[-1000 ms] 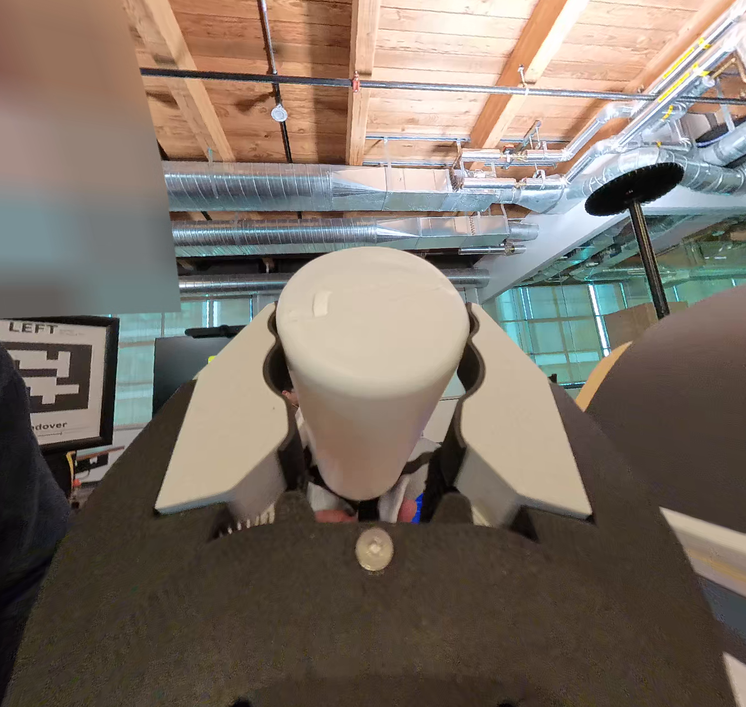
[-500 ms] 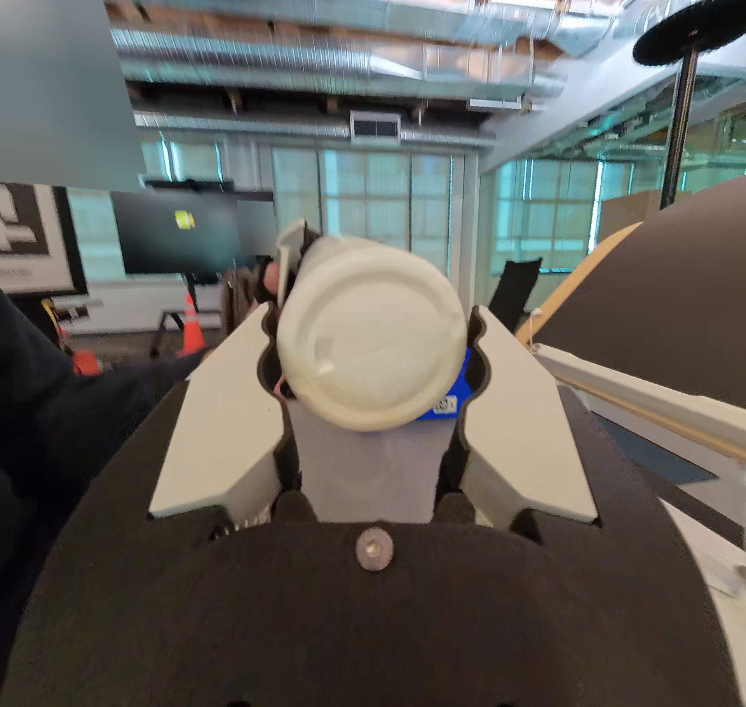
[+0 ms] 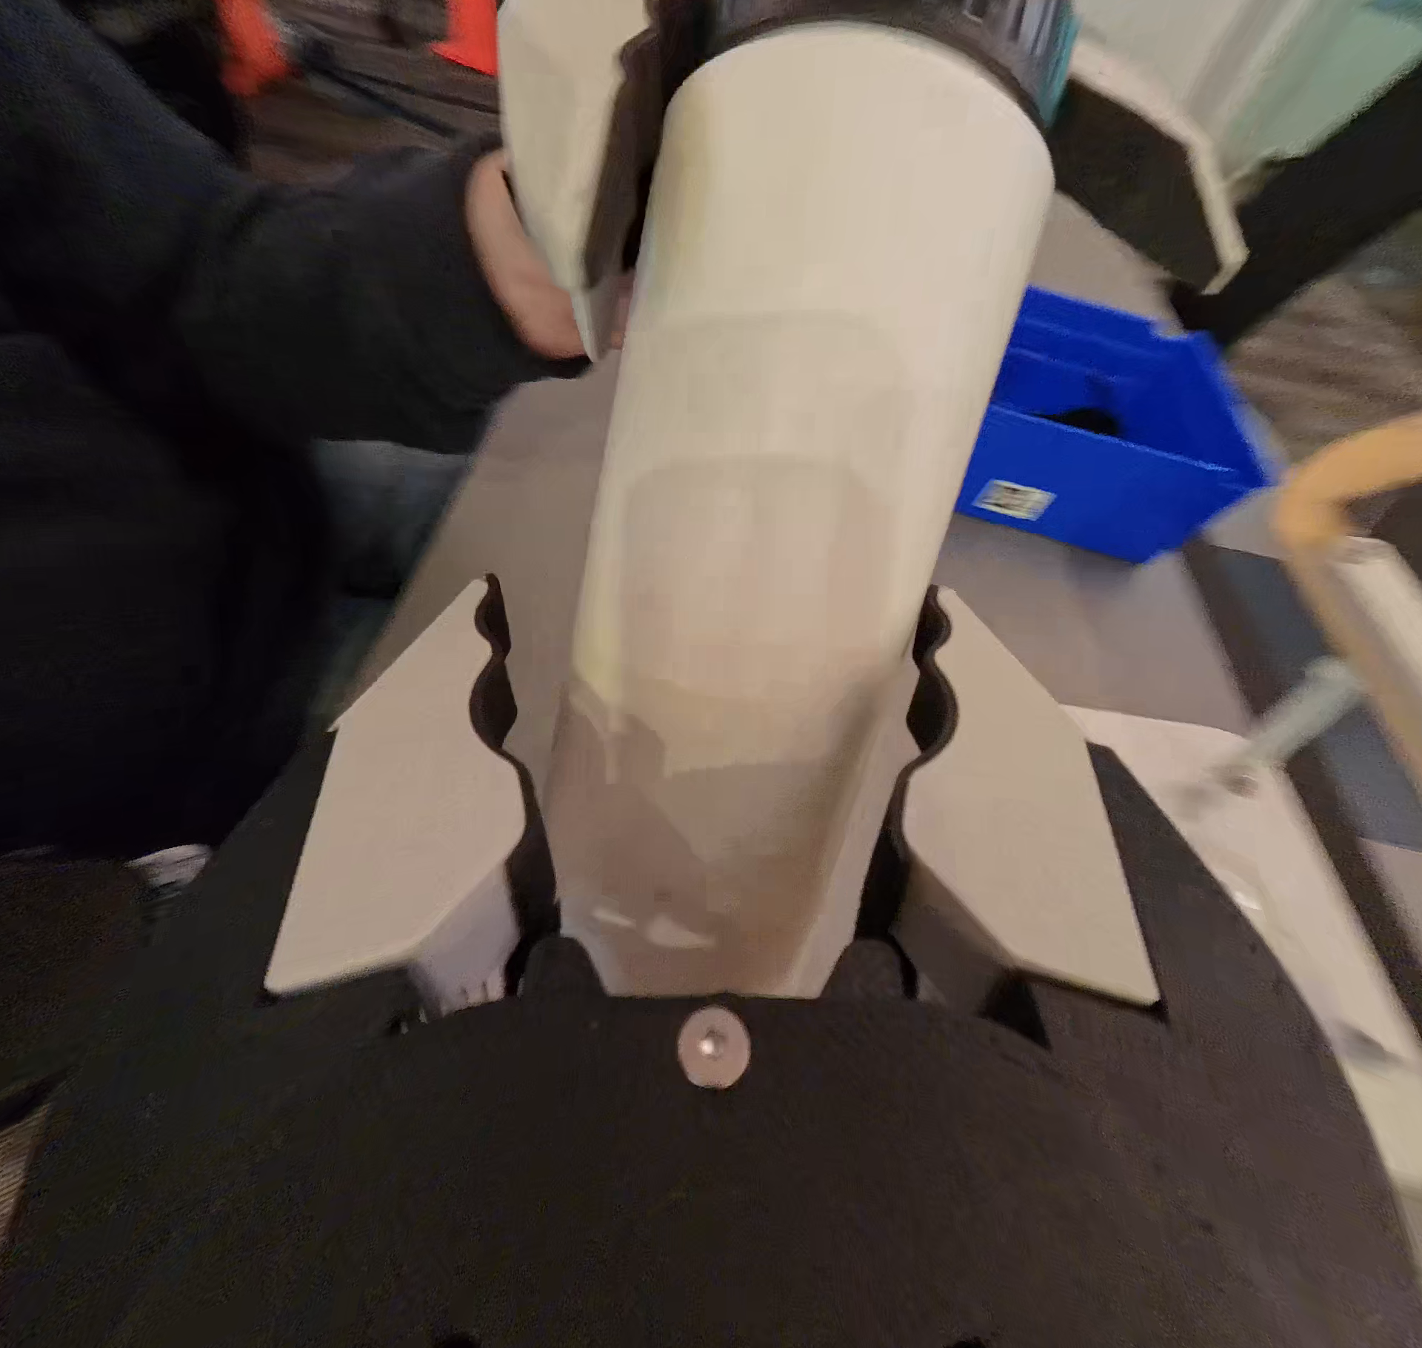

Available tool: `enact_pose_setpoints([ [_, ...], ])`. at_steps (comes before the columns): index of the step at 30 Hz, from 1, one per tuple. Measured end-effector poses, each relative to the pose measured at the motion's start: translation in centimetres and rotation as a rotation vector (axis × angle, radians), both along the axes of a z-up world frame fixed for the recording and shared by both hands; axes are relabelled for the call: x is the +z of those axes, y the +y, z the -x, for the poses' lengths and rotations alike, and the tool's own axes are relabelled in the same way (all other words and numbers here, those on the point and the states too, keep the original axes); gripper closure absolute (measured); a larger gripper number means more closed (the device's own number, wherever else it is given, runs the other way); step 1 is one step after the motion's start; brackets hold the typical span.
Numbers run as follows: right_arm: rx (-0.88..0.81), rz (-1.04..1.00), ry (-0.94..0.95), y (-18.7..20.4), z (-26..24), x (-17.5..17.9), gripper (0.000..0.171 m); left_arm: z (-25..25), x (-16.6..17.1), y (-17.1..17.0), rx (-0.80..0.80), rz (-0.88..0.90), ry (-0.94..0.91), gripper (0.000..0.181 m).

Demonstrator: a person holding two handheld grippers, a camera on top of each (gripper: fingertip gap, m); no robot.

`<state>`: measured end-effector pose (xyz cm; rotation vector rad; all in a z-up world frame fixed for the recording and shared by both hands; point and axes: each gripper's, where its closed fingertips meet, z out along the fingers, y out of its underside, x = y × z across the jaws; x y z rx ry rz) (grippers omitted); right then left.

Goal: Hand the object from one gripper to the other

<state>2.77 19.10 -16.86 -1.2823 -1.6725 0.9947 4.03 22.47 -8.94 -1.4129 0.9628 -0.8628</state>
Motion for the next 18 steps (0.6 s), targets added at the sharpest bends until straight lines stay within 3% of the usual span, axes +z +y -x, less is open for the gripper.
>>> enact_pose_setpoints([
  [4, 0.284, 0.240, -0.017, -2.9, 0.1, -0.2, 0.073, -1.8, 0.0, -2.5, -0.187, -0.097, 0.183, 0.074],
  [7, 0.386, 0.322, 0.001, -4.6, 0.7, -0.9, 0.073, -2.5, 0.1, -4.2, -0.322, -0.139, 0.255, 0.074],
  [12, 0.332, 0.361, 0.141, -4.0, 1.6, -0.6, 0.080, -2.5, -0.4, -4.5, -0.388, -0.153, 0.314, 0.075],
  [18, 0.082, 0.293, 0.215, -0.6, 2.2, -0.3, 0.085, -0.8, 0.3, -1.4, -0.213, -0.114, 0.220, 0.077],
])
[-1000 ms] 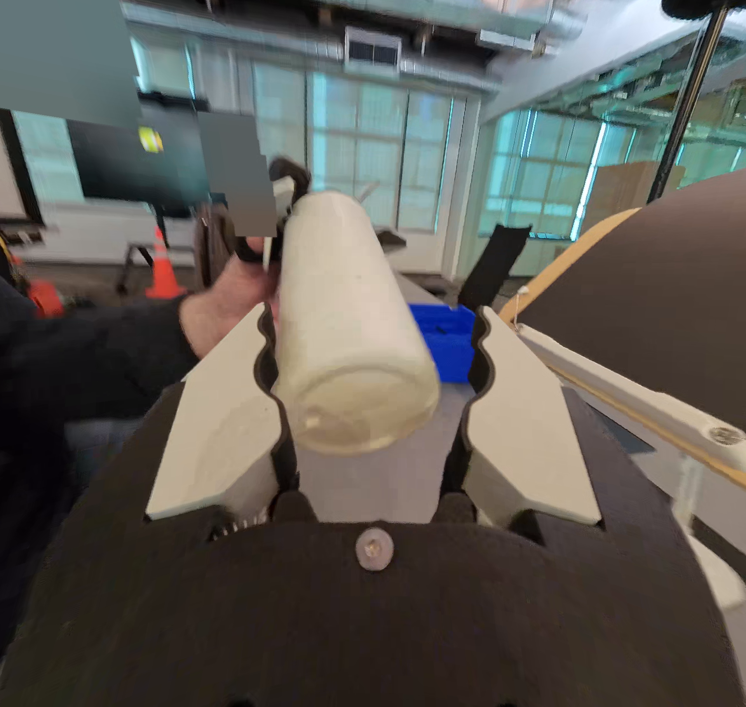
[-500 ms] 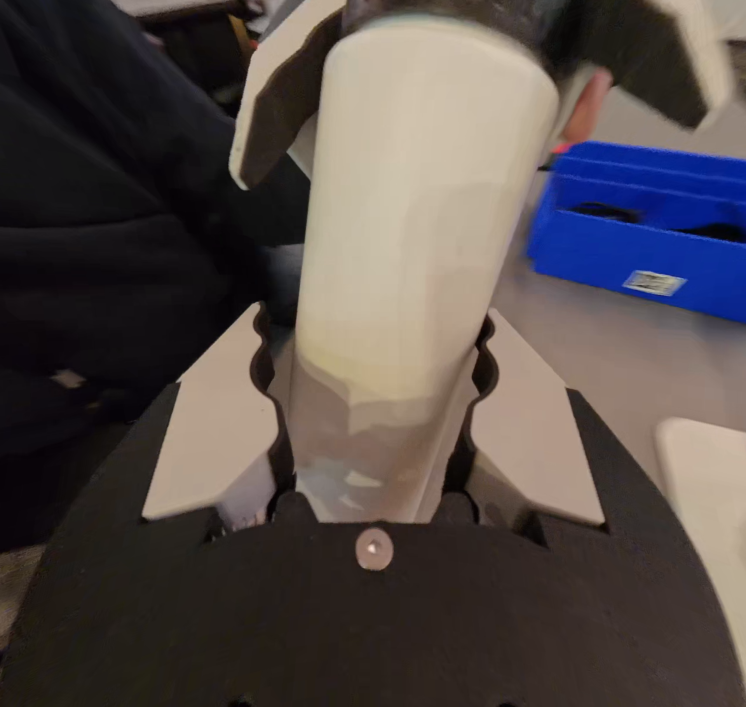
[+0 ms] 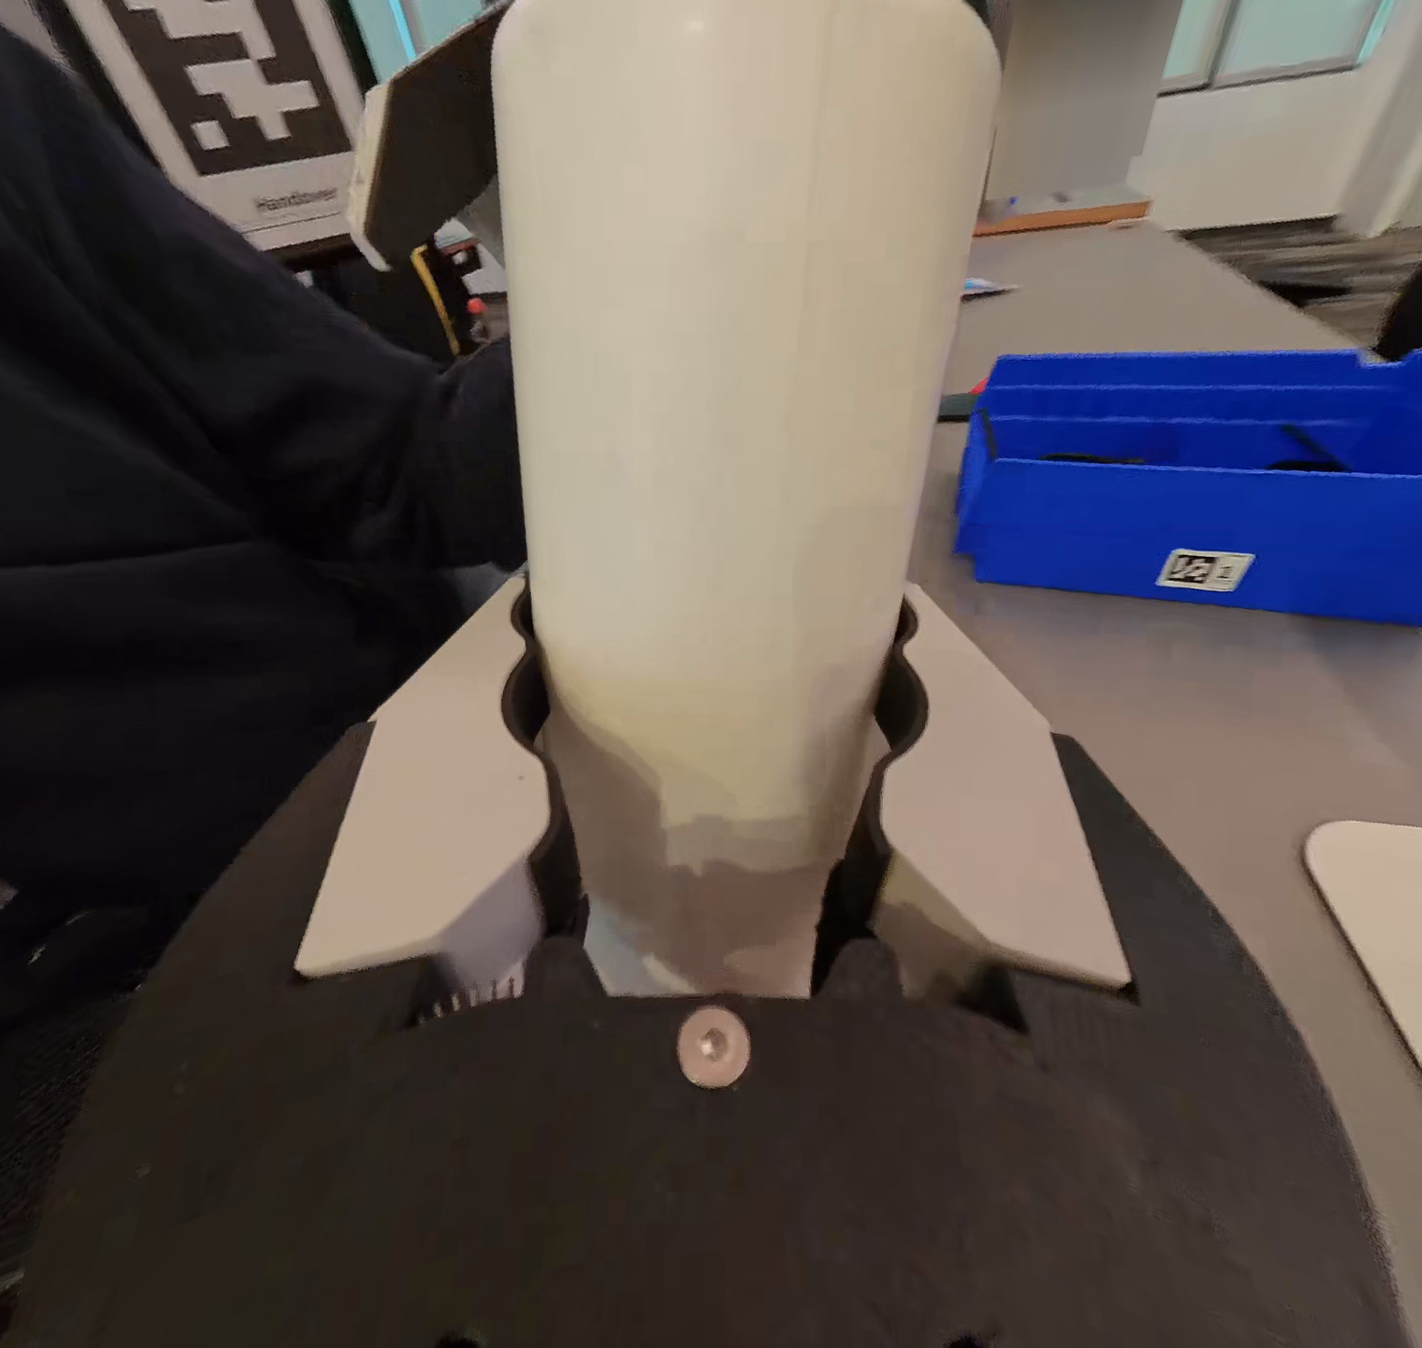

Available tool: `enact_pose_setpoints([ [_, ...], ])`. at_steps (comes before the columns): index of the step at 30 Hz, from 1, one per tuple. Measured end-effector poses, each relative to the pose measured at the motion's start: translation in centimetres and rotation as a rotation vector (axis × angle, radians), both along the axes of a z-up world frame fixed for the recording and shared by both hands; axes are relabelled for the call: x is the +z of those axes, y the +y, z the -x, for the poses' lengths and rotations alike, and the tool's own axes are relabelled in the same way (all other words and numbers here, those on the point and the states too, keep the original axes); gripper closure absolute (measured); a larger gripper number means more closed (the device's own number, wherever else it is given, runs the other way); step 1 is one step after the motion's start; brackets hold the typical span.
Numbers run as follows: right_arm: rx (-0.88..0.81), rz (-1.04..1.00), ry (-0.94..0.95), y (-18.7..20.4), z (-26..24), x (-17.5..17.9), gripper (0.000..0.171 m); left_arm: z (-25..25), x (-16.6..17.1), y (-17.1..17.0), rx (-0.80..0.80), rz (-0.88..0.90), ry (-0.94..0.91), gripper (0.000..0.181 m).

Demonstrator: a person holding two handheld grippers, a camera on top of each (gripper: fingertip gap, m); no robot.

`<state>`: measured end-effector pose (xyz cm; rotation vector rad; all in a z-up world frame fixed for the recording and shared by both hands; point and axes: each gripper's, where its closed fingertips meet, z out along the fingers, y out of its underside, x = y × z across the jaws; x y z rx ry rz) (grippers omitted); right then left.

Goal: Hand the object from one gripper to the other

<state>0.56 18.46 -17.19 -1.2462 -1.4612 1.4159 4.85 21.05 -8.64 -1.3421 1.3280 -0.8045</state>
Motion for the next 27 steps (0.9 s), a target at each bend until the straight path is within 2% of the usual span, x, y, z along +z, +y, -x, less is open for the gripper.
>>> enact_pose_setpoints([
  [4, -0.168, -0.016, 0.071, 2.3, 0.0, 0.8, 0.085, 1.1, 0.5, 2.2, 0.147, 0.047, -0.116, 0.074],
  [7, -0.296, 0.005, 0.220, 4.3, -0.7, 2.6, 0.085, 2.3, 1.0, 2.9, 0.217, 0.086, -0.237, 0.074],
  [12, -0.277, 0.182, 0.608, 5.2, -2.6, 6.9, 0.085, 2.6, -2.4, 2.6, 0.231, 0.266, -0.364, 0.063],
  [15, -0.244, 0.218, 0.748, 5.1, -2.9, 8.7, 0.085, 2.0, -5.0, 2.2, 0.247, 0.359, -0.475, 0.061],
  [20, -0.238, 0.207, 0.815, 4.9, -2.4, 9.7, 0.085, 0.7, -6.7, 2.0, 0.191, 0.507, -0.668, 0.069],
  [23, -0.239, 0.221, 0.843, 4.9, -2.5, 9.9, 0.085, 0.4, -5.9, 1.5, 0.144, 0.501, -0.754, 0.089],
  [27, -0.246, 0.224, 0.853, 4.9, -2.5, 9.8, 0.084, 0.6, -5.8, 1.6, 0.153, 0.495, -0.786, 0.091],
])
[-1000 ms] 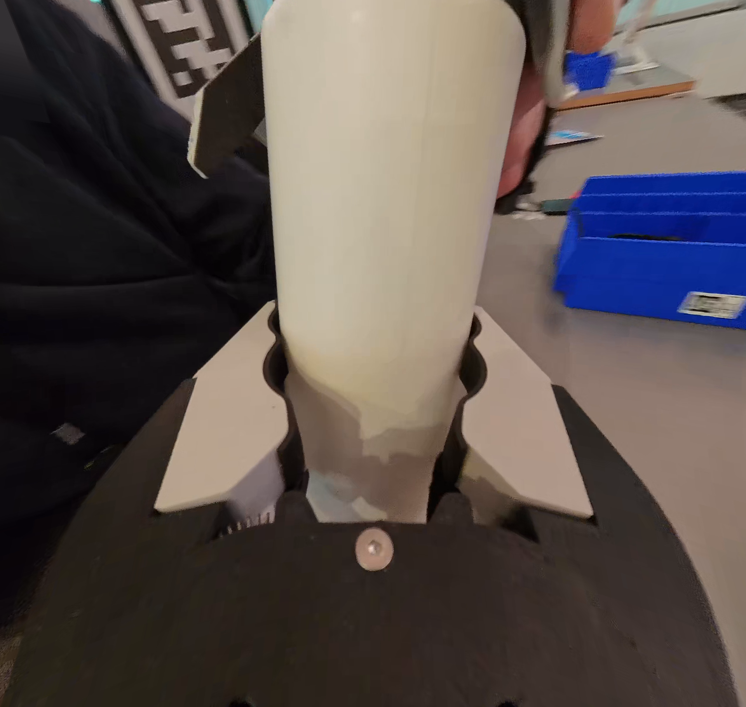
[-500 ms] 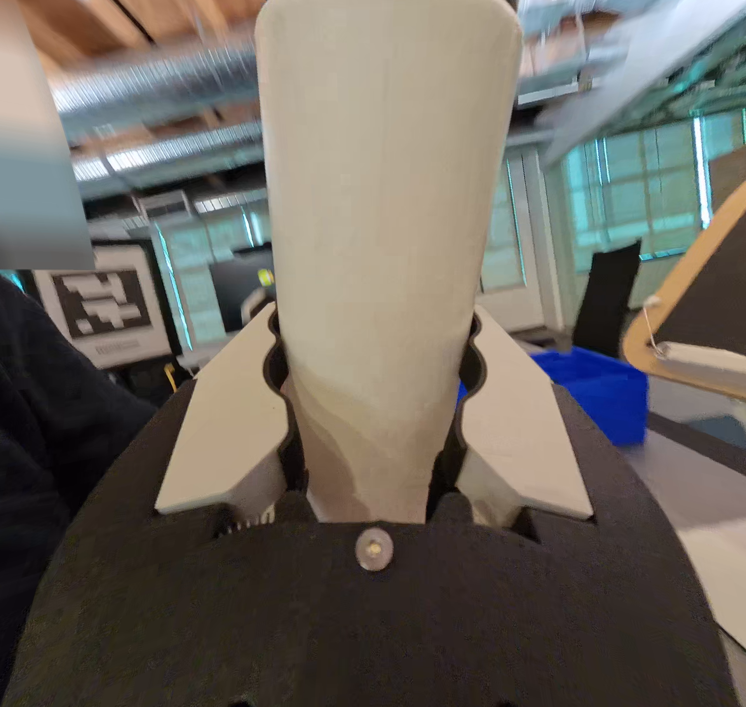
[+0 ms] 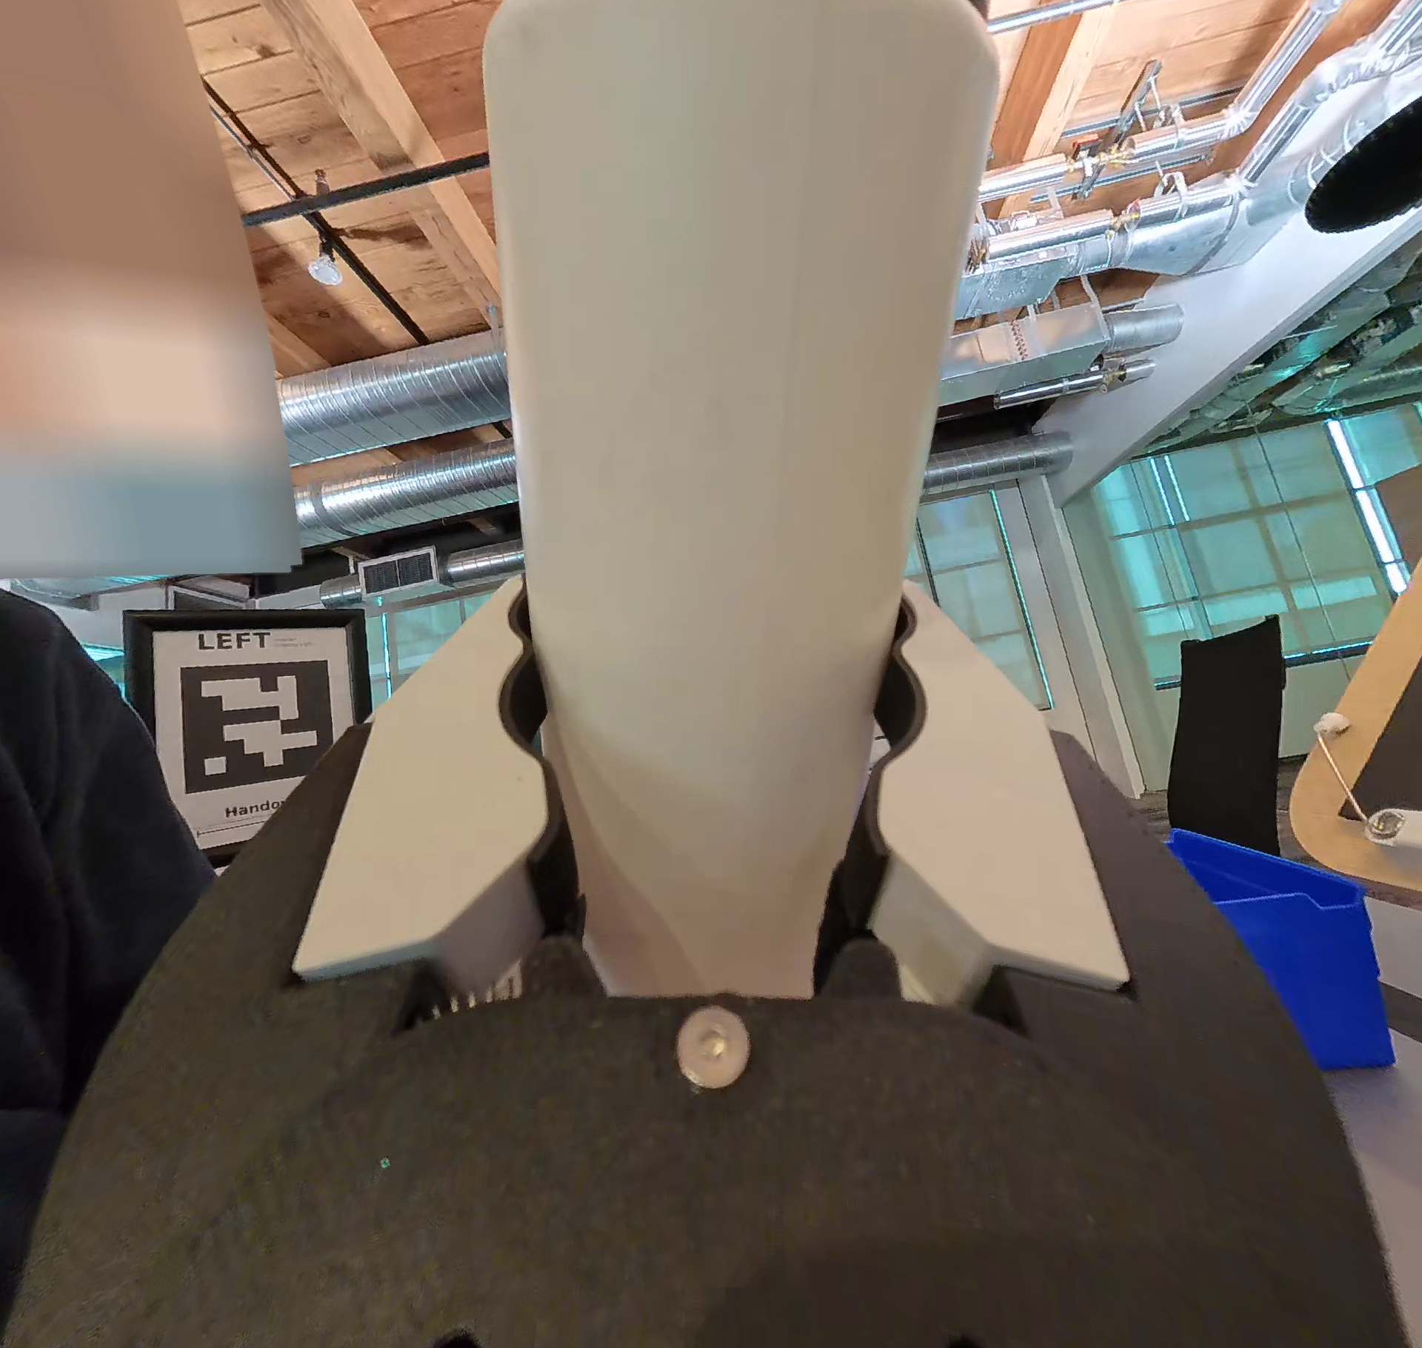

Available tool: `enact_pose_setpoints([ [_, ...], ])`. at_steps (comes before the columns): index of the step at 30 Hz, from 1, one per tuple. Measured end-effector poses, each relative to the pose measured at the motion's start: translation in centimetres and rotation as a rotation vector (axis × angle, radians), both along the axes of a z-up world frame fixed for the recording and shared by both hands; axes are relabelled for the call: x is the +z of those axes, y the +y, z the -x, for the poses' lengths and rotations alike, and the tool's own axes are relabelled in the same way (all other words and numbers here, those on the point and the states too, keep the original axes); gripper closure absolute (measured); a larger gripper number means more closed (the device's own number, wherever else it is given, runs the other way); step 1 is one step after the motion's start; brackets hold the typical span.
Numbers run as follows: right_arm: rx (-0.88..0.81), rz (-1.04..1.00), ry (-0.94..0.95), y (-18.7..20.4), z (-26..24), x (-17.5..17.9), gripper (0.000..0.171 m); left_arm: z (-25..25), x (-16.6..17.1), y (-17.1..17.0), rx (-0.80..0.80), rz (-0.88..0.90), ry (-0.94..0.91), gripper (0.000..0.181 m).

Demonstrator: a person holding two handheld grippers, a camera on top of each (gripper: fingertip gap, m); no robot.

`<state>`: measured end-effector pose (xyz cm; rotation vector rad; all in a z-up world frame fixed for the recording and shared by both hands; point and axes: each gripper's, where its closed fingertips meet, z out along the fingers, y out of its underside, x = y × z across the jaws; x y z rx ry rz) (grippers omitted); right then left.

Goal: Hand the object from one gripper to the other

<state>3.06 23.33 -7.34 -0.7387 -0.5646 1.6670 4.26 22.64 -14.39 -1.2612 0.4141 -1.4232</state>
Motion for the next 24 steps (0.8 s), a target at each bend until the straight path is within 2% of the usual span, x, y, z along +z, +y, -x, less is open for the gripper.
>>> enact_pose_setpoints([
  [6, -0.024, -0.054, -0.084, -0.6, 0.2, -0.1, 0.084, 0.4, 0.3, -0.3, -0.017, -0.029, 0.014, 0.091],
  [11, -0.084, -0.100, -0.125, -0.2, -1.7, 0.8, 0.080, 1.4, 0.5, -0.3, -0.036, -0.056, 0.085, 0.091],
  [18, -0.131, -0.167, -0.288, 0.1, -4.4, 1.5, 0.076, 3.9, 0.6, 0.0, -0.032, -0.119, 0.285, 0.091],
  [24, -0.104, -0.245, -0.517, -0.8, -4.4, 0.3, 0.075, 5.2, 1.3, -0.3, -0.047, -0.205, 0.516, 0.091],
])
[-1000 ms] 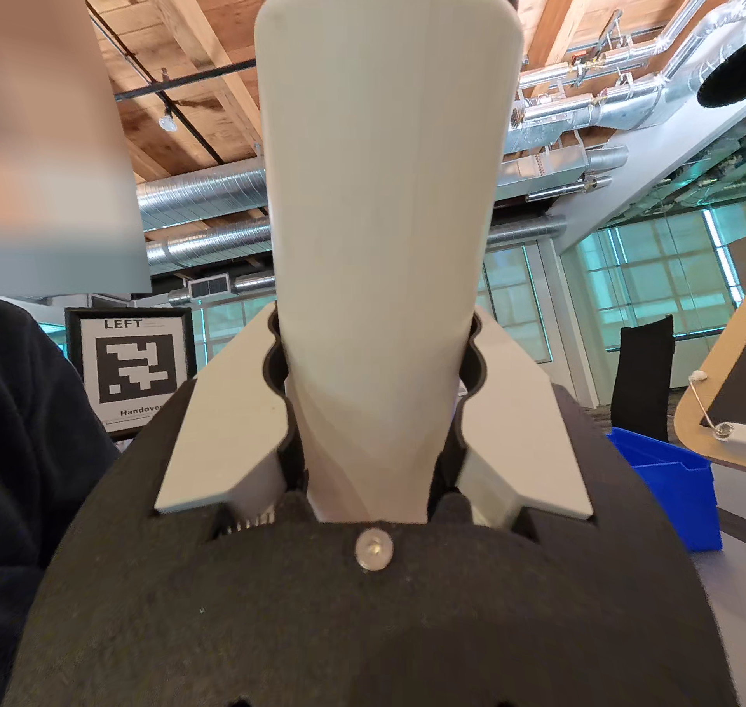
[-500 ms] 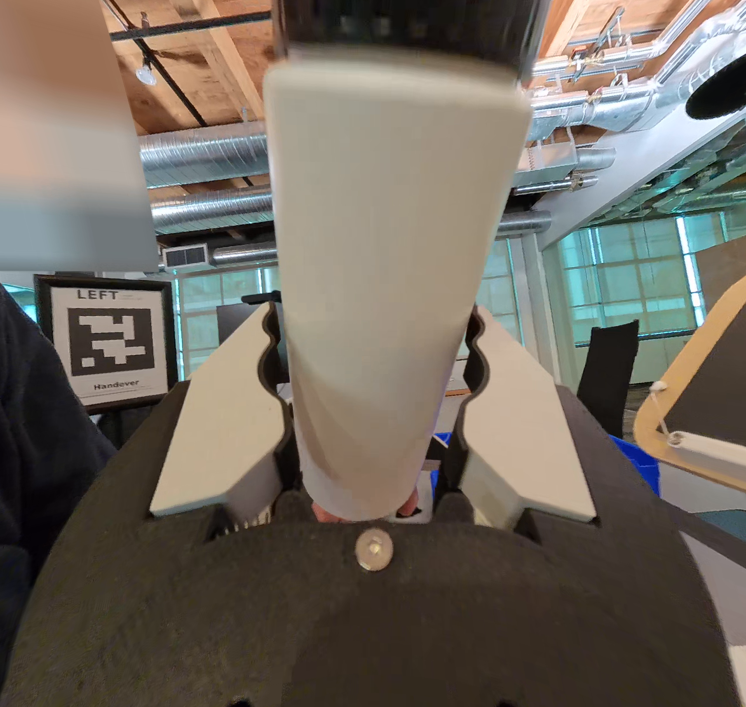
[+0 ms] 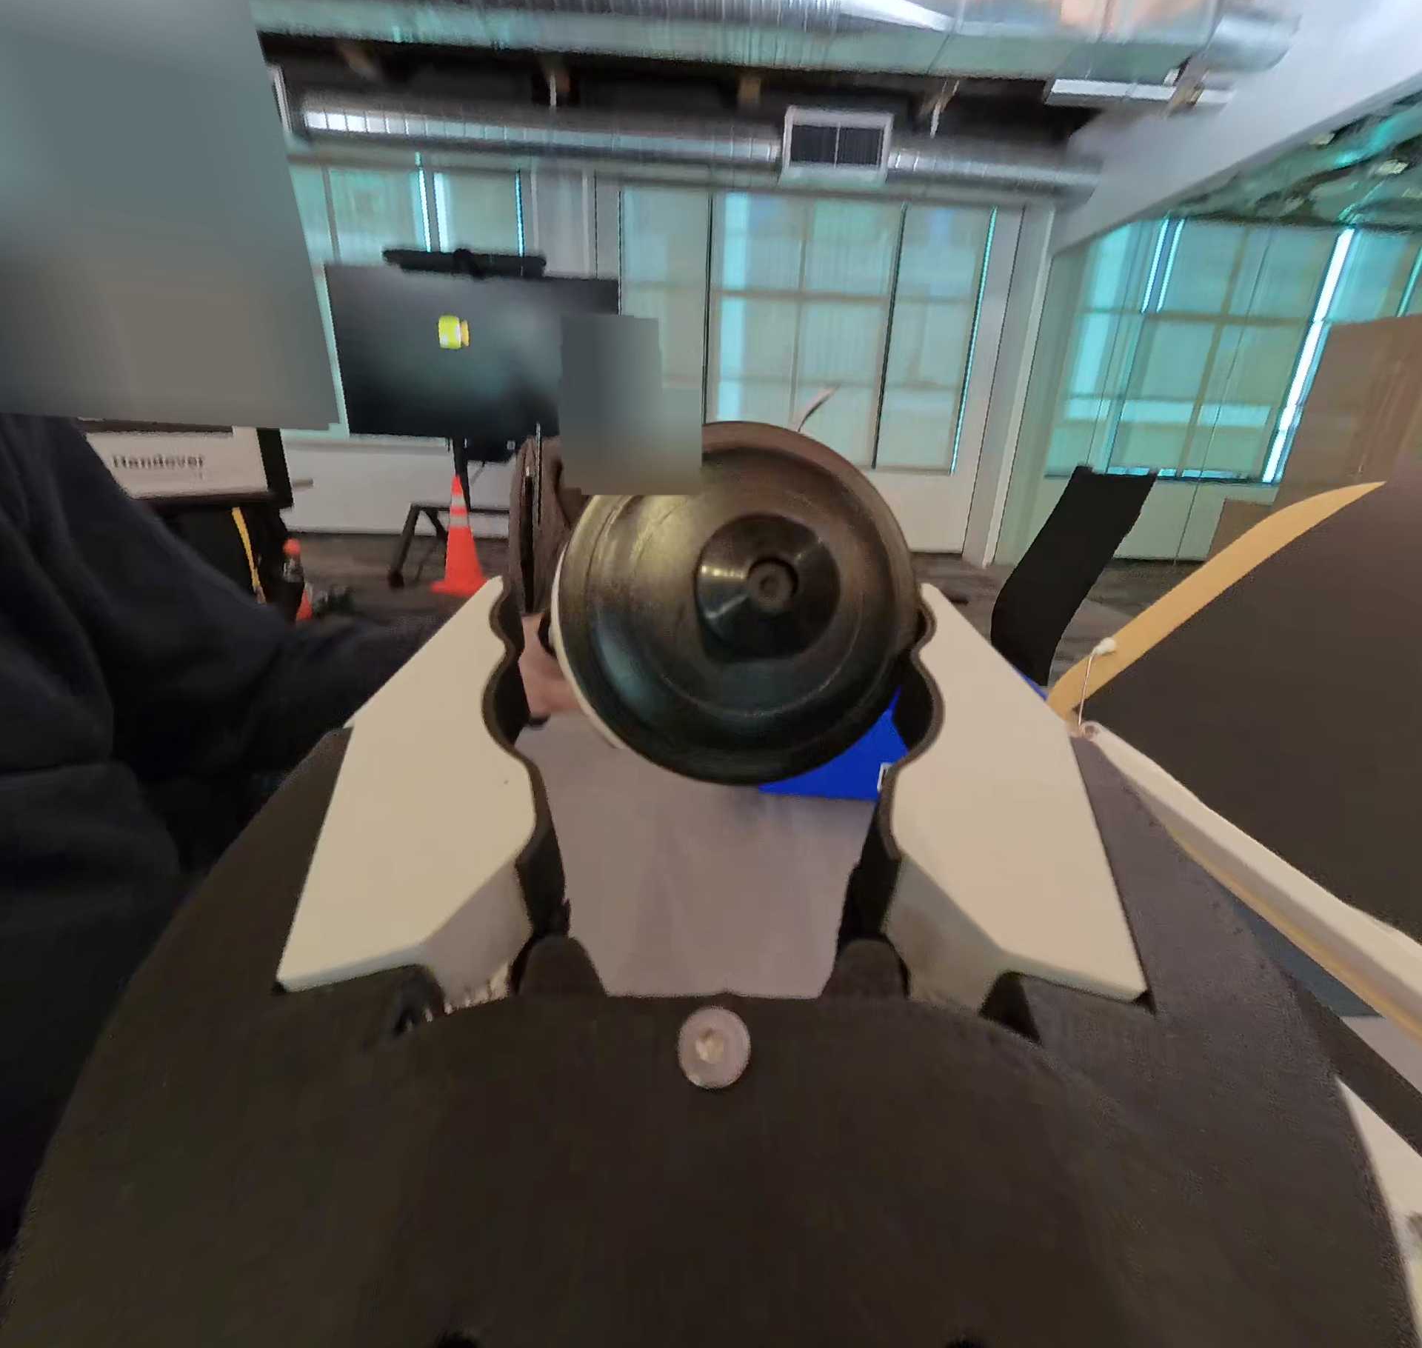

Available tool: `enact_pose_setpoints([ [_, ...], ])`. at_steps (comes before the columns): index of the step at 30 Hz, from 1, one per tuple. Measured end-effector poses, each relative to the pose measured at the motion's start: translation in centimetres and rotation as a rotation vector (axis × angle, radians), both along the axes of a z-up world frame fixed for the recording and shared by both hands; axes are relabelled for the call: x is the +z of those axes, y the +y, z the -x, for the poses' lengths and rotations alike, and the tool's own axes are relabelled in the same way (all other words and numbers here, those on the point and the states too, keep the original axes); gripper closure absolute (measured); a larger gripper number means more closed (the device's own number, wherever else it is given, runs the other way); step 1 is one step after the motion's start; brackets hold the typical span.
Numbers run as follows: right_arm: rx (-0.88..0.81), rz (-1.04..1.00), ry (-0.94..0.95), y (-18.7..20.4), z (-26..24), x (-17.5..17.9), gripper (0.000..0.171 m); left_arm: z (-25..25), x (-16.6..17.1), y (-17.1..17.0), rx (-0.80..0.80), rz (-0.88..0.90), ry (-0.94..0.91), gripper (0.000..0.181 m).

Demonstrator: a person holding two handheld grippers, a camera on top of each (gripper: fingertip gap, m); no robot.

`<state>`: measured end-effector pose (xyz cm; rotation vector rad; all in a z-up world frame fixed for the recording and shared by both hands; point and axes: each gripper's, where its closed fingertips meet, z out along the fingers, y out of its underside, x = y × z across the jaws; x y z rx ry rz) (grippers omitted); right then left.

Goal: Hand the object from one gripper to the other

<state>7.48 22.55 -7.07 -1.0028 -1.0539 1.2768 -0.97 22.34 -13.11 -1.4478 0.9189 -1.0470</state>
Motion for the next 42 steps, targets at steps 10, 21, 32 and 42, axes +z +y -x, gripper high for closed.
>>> enact_pose_setpoints([
  [10, 0.023, -0.085, -0.255, -1.3, 1.0, -2.6, 0.080, 0.6, 1.2, -0.6, -0.045, -0.070, 0.284, 0.091],
  [21, 0.010, -0.034, -0.274, -1.2, 1.7, -5.6, 0.082, 1.1, 2.8, -0.4, -0.045, -0.079, 0.339, 0.091],
  [32, 0.051, 0.134, -0.132, -1.4, 3.7, -9.2, 0.085, -0.2, 5.5, 0.5, -0.055, -0.070, 0.484, 0.094],
  [42, 0.133, 0.323, 0.139, -1.6, 4.4, -8.2, 0.086, -2.2, 8.0, 1.7, -0.008, -0.071, 0.422, 0.090],
])
